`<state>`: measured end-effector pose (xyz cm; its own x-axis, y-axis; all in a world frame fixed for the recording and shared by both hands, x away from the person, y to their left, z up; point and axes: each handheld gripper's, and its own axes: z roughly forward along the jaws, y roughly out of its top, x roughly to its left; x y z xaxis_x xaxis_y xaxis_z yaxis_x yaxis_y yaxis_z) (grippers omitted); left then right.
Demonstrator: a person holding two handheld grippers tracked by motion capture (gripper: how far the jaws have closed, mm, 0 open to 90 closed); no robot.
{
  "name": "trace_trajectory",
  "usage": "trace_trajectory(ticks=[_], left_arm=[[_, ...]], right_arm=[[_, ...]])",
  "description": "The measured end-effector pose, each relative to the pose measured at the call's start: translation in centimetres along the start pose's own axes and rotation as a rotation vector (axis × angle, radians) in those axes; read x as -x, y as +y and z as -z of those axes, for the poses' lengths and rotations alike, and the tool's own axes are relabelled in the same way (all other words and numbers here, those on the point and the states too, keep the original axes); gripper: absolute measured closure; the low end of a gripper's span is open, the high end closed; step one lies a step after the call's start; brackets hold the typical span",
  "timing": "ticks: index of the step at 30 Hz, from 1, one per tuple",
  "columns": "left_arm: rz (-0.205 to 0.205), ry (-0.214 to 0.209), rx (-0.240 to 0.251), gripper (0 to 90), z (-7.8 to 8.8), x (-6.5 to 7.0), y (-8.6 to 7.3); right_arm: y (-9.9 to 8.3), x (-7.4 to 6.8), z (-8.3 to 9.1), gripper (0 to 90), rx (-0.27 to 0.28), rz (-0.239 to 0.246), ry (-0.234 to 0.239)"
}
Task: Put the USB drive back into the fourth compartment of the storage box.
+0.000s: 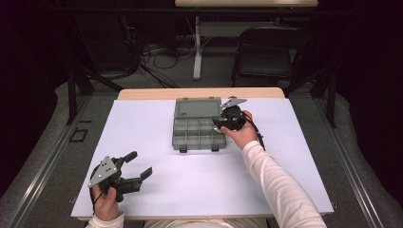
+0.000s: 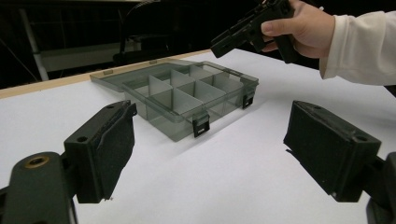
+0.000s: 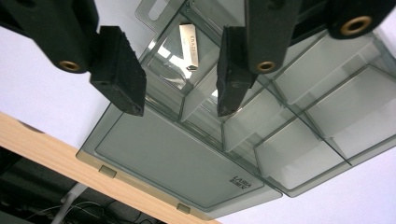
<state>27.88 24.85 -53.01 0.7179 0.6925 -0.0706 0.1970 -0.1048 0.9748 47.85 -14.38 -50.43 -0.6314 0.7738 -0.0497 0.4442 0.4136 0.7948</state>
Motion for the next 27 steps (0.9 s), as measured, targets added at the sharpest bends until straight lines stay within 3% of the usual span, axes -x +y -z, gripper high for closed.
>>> trace_trajectory(ticks=[4,9,15,16,19,25,27], left_arm=[[0.002,0.005,-0.001,15.7,0.0,0.0,0.0],[-0.008,0.010,0.000,15.7,-0.1,-0.1,0.0],[-0.013,0.015,0.000,15.7,-0.1,-0.2,0.1],[-0.017,0.016,-0.001,15.7,-0.2,-0.2,0.1],[-0.022,0.017,-0.001,15.7,-0.2,-0.3,0.1],[-0.007,0.019,0.001,15.7,-0.3,-0.5,0.1],[-0.008,0.027,0.000,15.7,-0.3,-0.6,0.2]], right_arm=[[0.3,-0.1,0.3,47.2,0.009,0.018,-0.003],[0.2,-0.2,0.5,42.2,-0.021,0.021,-0.002],[0.8,-1.1,1.5,28.1,0.015,0.024,0.011],[1.1,-1.7,1.8,20.6,0.026,0.033,0.011],[1.4,-2.2,2.3,18.7,0.032,0.042,0.009],[2.1,-3.2,4.3,14.7,0.083,0.007,0.095],[2.2,-3.3,4.8,13.9,0.089,0.016,0.088]])
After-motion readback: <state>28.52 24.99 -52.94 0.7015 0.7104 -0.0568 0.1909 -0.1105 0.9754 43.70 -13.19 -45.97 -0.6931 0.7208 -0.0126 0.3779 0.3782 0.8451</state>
